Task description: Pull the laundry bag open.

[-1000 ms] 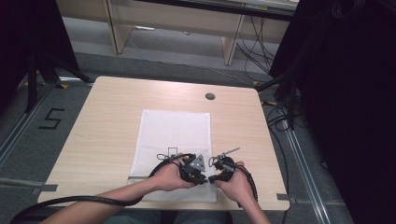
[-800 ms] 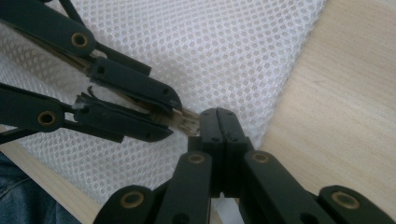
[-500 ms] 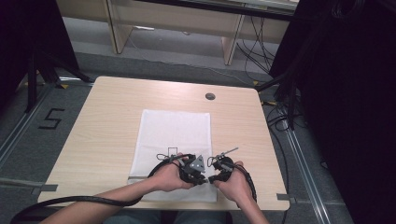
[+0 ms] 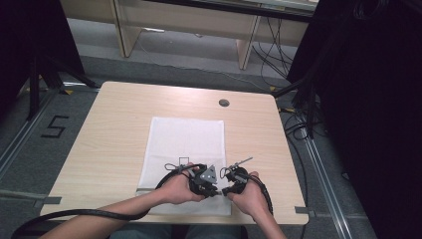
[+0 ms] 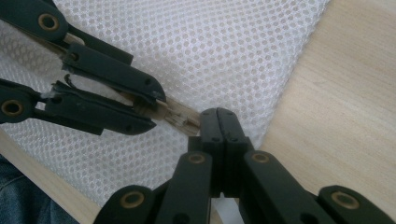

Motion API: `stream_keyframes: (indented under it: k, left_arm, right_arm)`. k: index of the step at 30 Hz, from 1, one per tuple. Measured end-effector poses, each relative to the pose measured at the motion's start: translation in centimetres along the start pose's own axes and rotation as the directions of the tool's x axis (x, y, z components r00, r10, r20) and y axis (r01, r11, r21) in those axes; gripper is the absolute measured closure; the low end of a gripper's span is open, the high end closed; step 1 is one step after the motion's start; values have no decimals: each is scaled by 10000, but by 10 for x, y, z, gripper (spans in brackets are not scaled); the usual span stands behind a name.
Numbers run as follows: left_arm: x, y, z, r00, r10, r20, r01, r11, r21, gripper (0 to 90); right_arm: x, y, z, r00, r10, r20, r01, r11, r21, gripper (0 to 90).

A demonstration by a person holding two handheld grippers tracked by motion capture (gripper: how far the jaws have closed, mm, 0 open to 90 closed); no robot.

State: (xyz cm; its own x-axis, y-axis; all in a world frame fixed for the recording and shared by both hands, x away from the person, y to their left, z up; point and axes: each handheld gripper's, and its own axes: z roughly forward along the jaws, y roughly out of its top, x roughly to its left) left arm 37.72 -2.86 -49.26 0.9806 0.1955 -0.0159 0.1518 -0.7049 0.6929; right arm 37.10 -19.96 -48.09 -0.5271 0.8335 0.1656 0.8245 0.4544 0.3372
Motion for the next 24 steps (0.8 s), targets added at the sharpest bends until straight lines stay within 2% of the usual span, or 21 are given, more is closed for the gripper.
stream_keyframes:
  k: [2, 3, 6, 9, 10, 15, 18, 20, 21, 23, 24]
  left_arm:
    - [-2, 0, 0, 9999, -113, -15, 113, 9999, -19, 814]
    - [-2, 0, -1, 10000, 21, -50, -21, 10000, 22, 814]
    - [-1, 1, -5, 9999, 97, -56, -97, 10000, -7, 814]
    - [-1, -1, -6, 10000, -45, -44, 45, 10000, -36, 813]
    - [-1, -1, -6, 10000, -33, -58, 32, 10000, -33, 813]
    - [-1, -1, -6, 10000, -65, -18, 65, 10000, -69, 813]
    - [-1, -1, -7, 10000, 84, -46, -84, 10000, -6, 813]
    - [-2, -1, -7, 10000, -38, 11, 38, 10000, -59, 813]
    - [-1, -1, -9, 9999, 116, -63, -117, 9999, -40, 813]
    - [-2, -1, -11, 10000, -31, -39, 31, 10000, -39, 813]
    - [-1, -1, -11, 9999, 95, -84, -95, 9999, -52, 813]
  right_arm:
    - [0, 0, 0, 10000, 1, 9, -1, 10000, -7, 900]
    - [0, 0, 0, 10000, -8, 10, 8, 10000, -7, 900]
    - [0, 0, 0, 10000, 1, 9, -1, 10000, 14, 900]
    - [0, 0, 0, 10000, 8, -4, -8, 10000, 17, 900]
    - [-1, 0, 0, 9999, -124, -61, 124, 9999, -96, 900]
    - [-2, 0, 1, 9999, -109, -99, 108, 9999, -119, 900]
    - [-3, 0, 1, 9997, -194, -177, 191, 9997, -149, 900]
    - [-3, 0, 1, 9997, -201, -163, 199, 9997, -124, 900]
    - [-3, 0, 1, 9996, -219, -159, 216, 9996, -177, 900]
    - [-2, 0, 0, 9999, -130, -107, 129, 9999, -115, 900]
    - [-2, 0, 1, 9998, -154, -109, 153, 9998, -105, 900]
